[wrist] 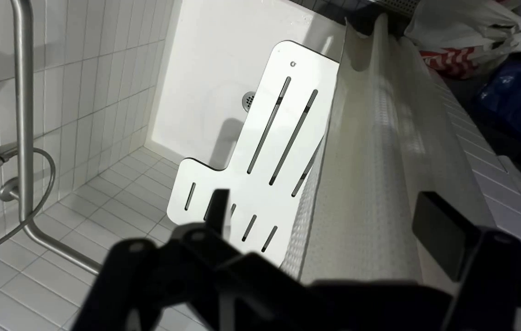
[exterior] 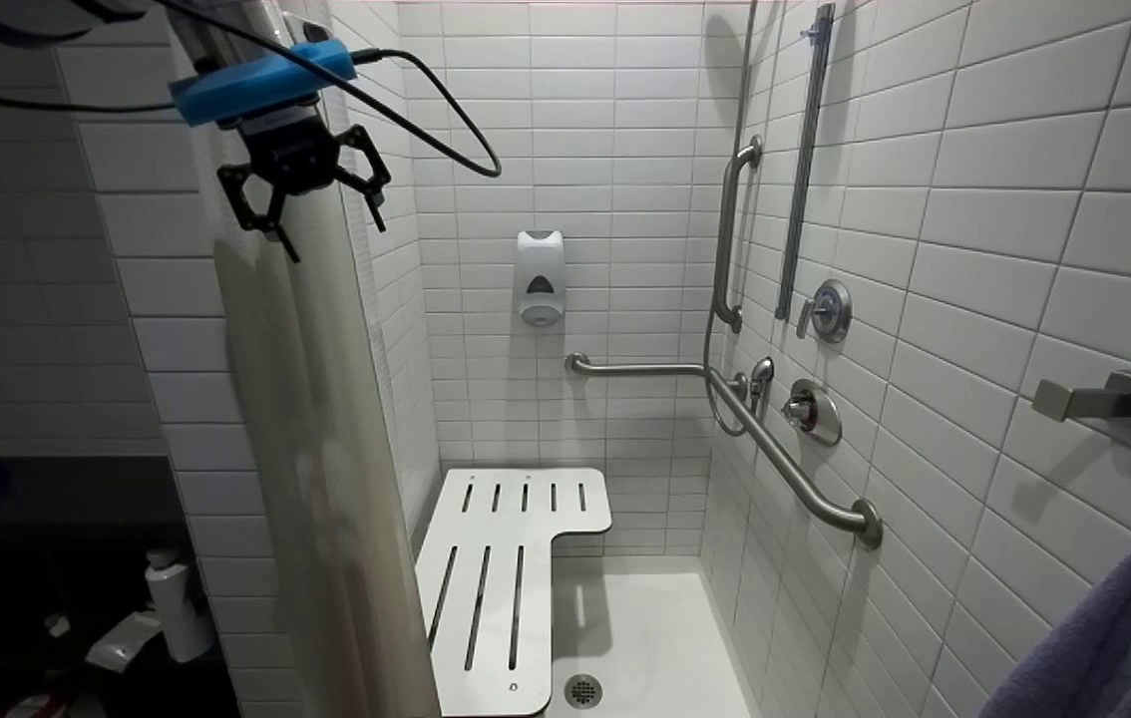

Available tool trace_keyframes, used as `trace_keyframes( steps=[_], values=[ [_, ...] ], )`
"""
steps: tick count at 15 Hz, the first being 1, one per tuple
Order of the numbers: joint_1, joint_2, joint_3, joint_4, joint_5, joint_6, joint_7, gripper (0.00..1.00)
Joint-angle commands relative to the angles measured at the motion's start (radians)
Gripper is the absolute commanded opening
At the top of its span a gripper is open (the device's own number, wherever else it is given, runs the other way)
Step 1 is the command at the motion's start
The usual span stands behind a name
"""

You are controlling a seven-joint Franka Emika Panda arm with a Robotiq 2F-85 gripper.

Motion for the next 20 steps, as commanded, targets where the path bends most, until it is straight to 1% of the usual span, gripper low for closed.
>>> trace_keyframes(
  steps=[1,10,15,20],
  values=[
    [-0.006,0.070,0.006,0.098,0.021,-0.067,-0.046,1.00],
    [-0.010,0.174,0.017,0.224,0.019,-0.145,-0.090,1.00],
    [-0.011,0.211,0.030,0.283,0.012,-0.192,-0.101,1.00],
    [-0.013,0.236,0.037,0.320,0.013,-0.215,-0.110,1.00]
  ],
)
